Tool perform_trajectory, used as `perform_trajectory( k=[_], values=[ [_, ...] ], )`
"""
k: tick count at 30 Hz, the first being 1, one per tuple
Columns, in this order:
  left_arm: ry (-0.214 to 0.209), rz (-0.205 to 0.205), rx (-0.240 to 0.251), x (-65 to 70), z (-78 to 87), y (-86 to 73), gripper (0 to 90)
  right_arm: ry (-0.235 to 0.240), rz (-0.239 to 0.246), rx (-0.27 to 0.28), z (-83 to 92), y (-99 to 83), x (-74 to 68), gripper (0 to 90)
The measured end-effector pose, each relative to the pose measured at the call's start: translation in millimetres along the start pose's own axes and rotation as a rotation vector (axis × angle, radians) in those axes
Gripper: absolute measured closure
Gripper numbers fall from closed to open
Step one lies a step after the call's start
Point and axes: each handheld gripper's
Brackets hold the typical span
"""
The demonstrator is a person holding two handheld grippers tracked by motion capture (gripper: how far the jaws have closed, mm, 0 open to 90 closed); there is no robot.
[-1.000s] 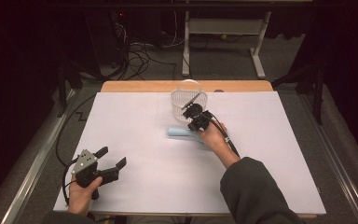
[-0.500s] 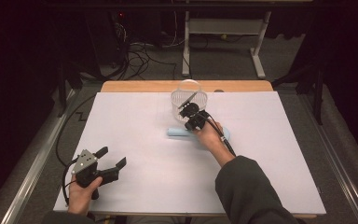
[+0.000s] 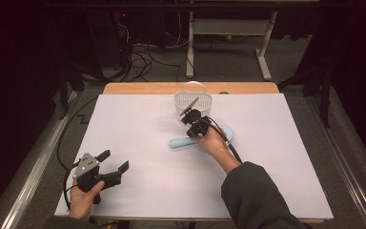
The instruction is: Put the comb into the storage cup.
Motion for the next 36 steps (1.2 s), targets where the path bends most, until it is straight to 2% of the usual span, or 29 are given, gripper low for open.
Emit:
perform_trajectory(
  k=[4, 5, 8, 9, 13, 20, 22, 31, 33, 36],
  values=[
    [-0.001, -0.002, -0.002, 0.0, -0.1, 0.0, 15.9, 0.009, -0.008, -0.005, 1.4, -3.1, -3.0, 90.0],
    [-0.001, -0.002, -0.002, 0.1, -0.2, 0.0, 15.9, 0.010, 0.009, -0.005, 1.5, -3.4, -2.9, 90.0],
    [-0.001, -0.003, -0.002, 0.3, -0.1, -0.1, 15.9, 0.010, 0.022, -0.018, 2.6, -4.3, -5.1, 90.0],
    [-0.001, -0.005, -0.003, 0.2, 0.0, -0.1, 15.9, 0.012, 0.011, -0.024, 3.1, -4.6, -6.4, 90.0],
    [-0.003, -0.006, -0.004, 0.1, 0.3, -0.2, 15.9, 0.021, 0.044, -0.026, 4.3, -7.4, -7.4, 90.0],
    [-0.003, -0.009, -0.004, 0.2, 0.4, -0.2, 15.9, 0.030, 0.043, -0.042, 8.7, -14.6, -12.2, 90.0],
    [0.000, -0.009, -0.005, -0.1, 0.2, -0.3, 15.9, 0.033, 0.058, -0.038, 9.2, -16.3, -12.1, 90.0],
    [0.009, -0.008, -0.003, -0.5, 0.4, -0.4, 15.8, 0.048, 0.056, -0.035, 15.0, -25.8, -14.1, 90.0],
    [0.007, -0.009, -0.004, -0.8, 0.3, -0.4, 15.8, 0.052, 0.068, -0.033, 15.6, -28.0, -13.6, 90.0],
    [0.007, -0.009, -0.004, -0.5, 0.3, -0.4, 15.8, 0.056, 0.057, -0.032, 17.0, -31.1, -14.1, 90.0]
  ],
)
Point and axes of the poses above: each handheld gripper's, and its own axes: z roughly backward along the jaws, y roughly out of its top, x roughly to its right, and after that the axes turned 2 degrees about y, right-handed
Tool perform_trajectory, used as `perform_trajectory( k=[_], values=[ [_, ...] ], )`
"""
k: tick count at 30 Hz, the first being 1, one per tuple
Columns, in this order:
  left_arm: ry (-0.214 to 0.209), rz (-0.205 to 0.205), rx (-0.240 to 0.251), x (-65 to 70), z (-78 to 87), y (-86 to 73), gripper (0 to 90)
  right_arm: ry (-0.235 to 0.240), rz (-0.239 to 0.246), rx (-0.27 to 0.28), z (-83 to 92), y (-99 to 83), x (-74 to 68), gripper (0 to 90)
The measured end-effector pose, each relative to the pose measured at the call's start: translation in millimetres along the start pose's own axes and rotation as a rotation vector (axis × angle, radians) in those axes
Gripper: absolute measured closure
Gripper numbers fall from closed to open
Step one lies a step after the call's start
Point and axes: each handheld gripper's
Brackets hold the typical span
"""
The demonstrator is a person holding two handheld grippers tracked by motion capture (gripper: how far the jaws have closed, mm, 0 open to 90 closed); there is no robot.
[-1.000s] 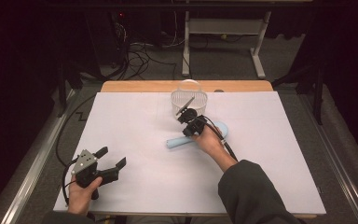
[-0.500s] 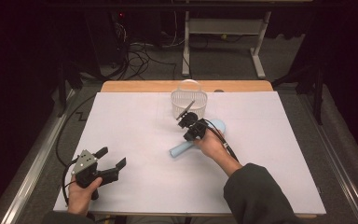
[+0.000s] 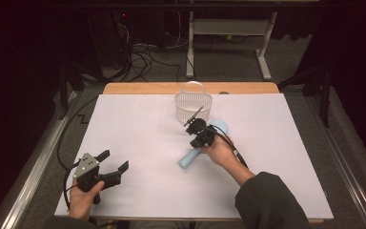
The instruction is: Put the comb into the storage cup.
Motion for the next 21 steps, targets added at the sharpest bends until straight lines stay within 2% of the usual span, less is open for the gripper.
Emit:
perform_trajectory(
  k=[16, 21],
  values=[
    [0.001, 0.001, 0.000, 0.2, 0.1, 0.0, 15.8, 0.015, 0.010, 0.006, 4.4, -10.7, -1.2, 90.0],
    [0.002, 0.003, 0.002, 0.3, 0.3, 0.1, 15.8, 0.020, 0.001, 0.012, 5.5, -14.0, -1.4, 90.0]
  ],
)
Point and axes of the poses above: each handheld gripper's, and its own axes: z roughly backward along the jaws, y roughly out of its top, x roughly to its right, and after that the axes turned 2 degrees about y, right-handed
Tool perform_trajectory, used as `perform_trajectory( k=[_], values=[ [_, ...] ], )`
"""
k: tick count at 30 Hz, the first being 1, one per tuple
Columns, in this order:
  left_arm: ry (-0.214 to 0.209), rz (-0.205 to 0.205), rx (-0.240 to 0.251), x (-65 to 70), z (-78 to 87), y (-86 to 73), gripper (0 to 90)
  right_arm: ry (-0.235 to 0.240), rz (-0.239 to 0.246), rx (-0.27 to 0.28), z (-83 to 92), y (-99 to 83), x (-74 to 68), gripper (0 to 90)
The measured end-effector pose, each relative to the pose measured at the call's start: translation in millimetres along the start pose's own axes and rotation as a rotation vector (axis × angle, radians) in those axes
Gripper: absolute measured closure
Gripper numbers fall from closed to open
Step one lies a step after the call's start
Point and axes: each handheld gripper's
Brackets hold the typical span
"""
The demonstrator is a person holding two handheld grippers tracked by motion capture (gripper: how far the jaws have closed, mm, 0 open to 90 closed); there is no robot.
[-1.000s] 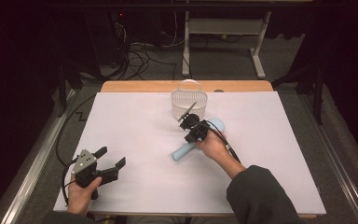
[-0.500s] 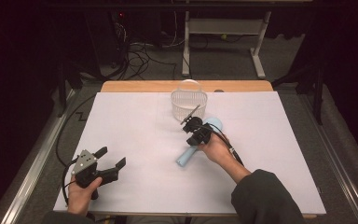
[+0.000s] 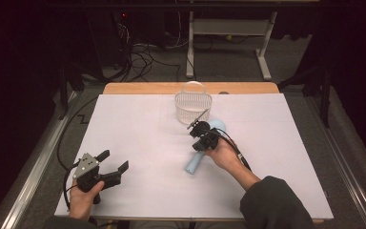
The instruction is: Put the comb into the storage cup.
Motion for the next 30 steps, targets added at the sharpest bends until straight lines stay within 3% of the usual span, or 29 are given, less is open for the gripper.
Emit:
perform_trajectory(
  k=[30],
  values=[
    [-0.002, 0.000, 0.000, 0.3, 0.4, 0.0, 15.8, 0.006, -0.015, 0.015, 5.3, -13.6, 0.7, 90.0]
  ],
)
Point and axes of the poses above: each handheld gripper's, and its own axes: z roughly backward along the jaws, y roughly out of its top, x roughly to its right, and after that the axes turned 2 degrees about y, right-handed
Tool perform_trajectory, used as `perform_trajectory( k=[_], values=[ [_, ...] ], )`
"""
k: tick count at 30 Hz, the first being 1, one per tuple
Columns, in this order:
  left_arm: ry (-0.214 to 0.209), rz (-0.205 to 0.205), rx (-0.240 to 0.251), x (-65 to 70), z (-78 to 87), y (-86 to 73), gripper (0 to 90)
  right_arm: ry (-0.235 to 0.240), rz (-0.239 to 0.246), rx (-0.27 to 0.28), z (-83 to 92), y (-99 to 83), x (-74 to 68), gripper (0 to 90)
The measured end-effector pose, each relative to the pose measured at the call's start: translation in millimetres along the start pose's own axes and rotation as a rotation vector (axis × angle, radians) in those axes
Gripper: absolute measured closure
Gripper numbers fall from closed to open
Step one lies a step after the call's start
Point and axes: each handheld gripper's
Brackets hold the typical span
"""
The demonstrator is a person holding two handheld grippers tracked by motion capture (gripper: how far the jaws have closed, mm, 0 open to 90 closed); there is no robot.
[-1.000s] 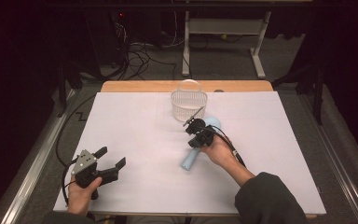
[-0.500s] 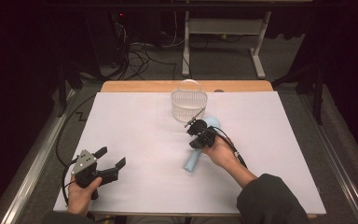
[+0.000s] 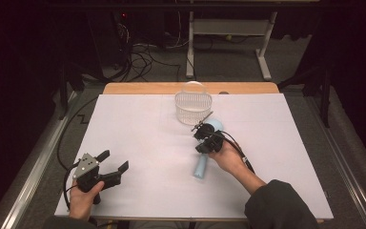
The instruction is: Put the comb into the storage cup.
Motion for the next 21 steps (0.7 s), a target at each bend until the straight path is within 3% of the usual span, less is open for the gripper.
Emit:
perform_trajectory(
  k=[19, 21],
  values=[
    [0.000, 0.000, 0.000, 0.1, 0.0, 0.0, 15.8, 0.003, -0.010, -0.005, 4.3, -8.9, -0.1, 90.0],
    [0.001, 0.000, 0.001, 0.1, -0.1, 0.0, 15.8, 0.002, 0.009, 0.002, 4.3, -9.8, 0.8, 90.0]
  ],
)
Point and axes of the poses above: each handheld gripper's, and its own axes: z roughly backward along the jaws, y roughly out of its top, x roughly to its right, and after that the axes turned 2 degrees about y, right-handed
